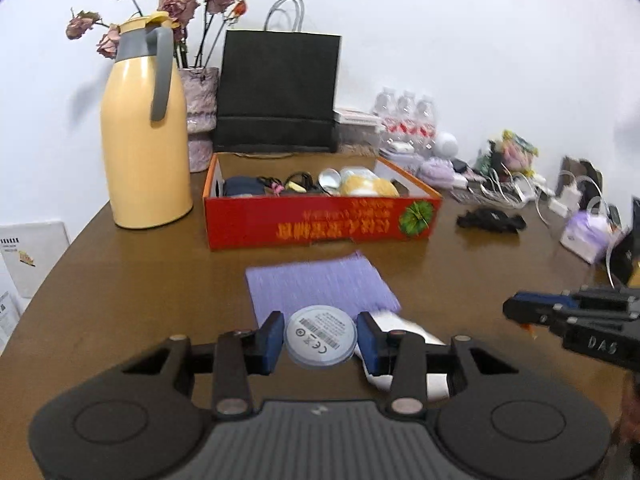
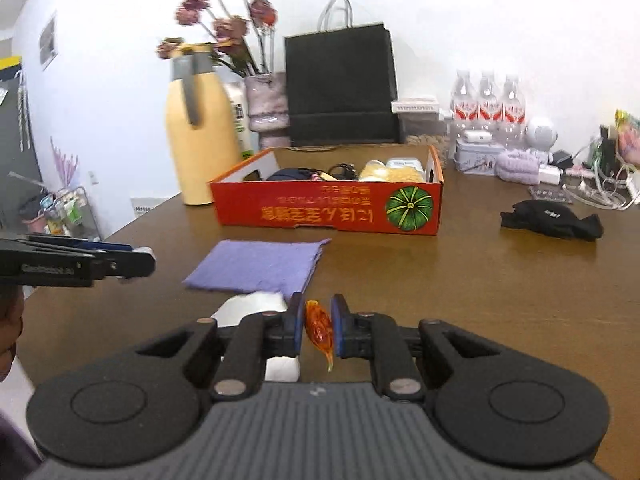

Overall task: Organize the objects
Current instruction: 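Grasp the round white tin with the left tool while the right grasps the orange item, then carry the tin and orange item into the cardboard box and release both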

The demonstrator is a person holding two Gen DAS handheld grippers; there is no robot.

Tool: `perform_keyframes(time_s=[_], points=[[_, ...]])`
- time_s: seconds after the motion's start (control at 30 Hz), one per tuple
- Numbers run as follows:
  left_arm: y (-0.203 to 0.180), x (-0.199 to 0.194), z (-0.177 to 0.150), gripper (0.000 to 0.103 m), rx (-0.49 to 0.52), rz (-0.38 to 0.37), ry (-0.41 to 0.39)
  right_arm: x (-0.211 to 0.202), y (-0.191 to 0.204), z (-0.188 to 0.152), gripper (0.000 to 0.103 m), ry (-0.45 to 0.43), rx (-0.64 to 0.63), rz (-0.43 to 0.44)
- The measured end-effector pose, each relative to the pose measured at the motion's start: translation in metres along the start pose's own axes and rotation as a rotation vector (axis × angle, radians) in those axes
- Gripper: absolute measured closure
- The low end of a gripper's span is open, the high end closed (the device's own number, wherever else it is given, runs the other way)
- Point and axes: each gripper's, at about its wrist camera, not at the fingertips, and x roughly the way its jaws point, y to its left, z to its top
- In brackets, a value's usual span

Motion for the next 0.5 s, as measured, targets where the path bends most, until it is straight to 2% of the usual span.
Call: perform_keyframes(time_s=[0.13, 0.27, 0.43, 0.5], points=[[-0.005, -0.018, -0.016, 0.065, -0.005, -0.013, 0.004, -0.022, 0.003, -0.008, 0.088, -0.011, 0.009, -0.022], [-0.005, -0.027, -0.019, 0.065, -0.001, -0.002, 0.002, -0.025, 0.001, -0.013, 0.088, -0.006, 0.032, -0.041], [-0.001, -0.025, -0.002, 0.065, 0.006, -0.048, -0.037, -0.019, 0.004, 0.001, 0.088, -0.029, 0.001, -0.033], [0.005, -0.011, 0.019, 0.065, 0.009, -0.102, -0.061, -0.009, 0.003, 0.018, 0.088, -0.054, -0.018, 0.000]])
